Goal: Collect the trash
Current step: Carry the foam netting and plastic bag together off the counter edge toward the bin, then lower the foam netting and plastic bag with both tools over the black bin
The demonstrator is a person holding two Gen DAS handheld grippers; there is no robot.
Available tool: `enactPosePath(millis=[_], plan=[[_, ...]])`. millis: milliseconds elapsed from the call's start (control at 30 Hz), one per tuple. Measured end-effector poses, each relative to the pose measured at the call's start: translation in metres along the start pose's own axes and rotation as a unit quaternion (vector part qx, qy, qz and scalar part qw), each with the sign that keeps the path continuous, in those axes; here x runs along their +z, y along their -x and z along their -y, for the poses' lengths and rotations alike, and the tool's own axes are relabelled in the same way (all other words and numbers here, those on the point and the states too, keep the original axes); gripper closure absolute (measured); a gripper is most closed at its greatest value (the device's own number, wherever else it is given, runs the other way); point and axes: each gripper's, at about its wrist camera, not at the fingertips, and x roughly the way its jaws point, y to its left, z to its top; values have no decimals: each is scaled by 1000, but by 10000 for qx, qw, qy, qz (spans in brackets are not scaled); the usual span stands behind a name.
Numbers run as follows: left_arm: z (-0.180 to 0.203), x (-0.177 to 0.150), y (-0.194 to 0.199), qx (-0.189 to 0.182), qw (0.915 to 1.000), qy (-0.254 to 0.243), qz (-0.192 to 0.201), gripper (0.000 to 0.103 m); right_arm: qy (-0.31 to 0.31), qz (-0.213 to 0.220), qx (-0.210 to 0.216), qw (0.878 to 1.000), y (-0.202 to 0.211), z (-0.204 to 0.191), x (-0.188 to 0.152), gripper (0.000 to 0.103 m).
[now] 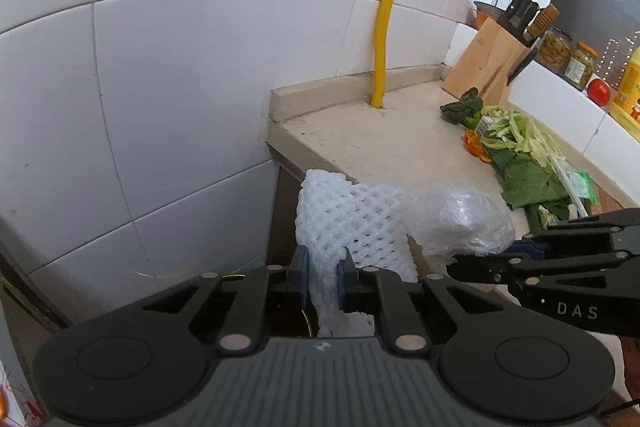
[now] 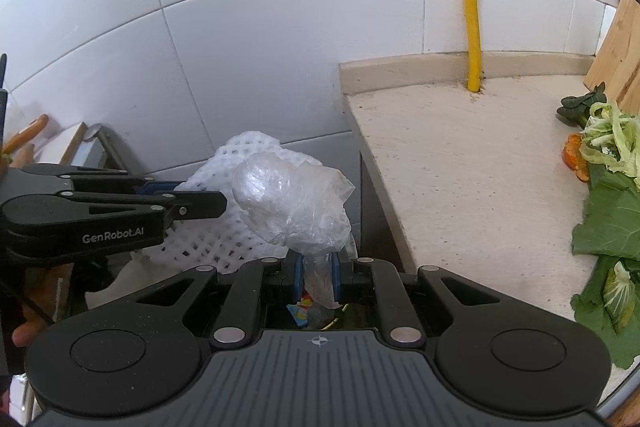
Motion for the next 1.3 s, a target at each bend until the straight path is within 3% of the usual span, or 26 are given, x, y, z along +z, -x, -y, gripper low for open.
enactPosePath(millis=[700, 1300], plan=[[-32, 0, -5, 99, 9982, 433, 405, 93, 310, -170, -154, 9993, -25, -29, 2, 84], [-56, 0, -23, 463, 9953, 833, 151, 93, 511, -400, 203, 9977, -54, -24, 17, 84]])
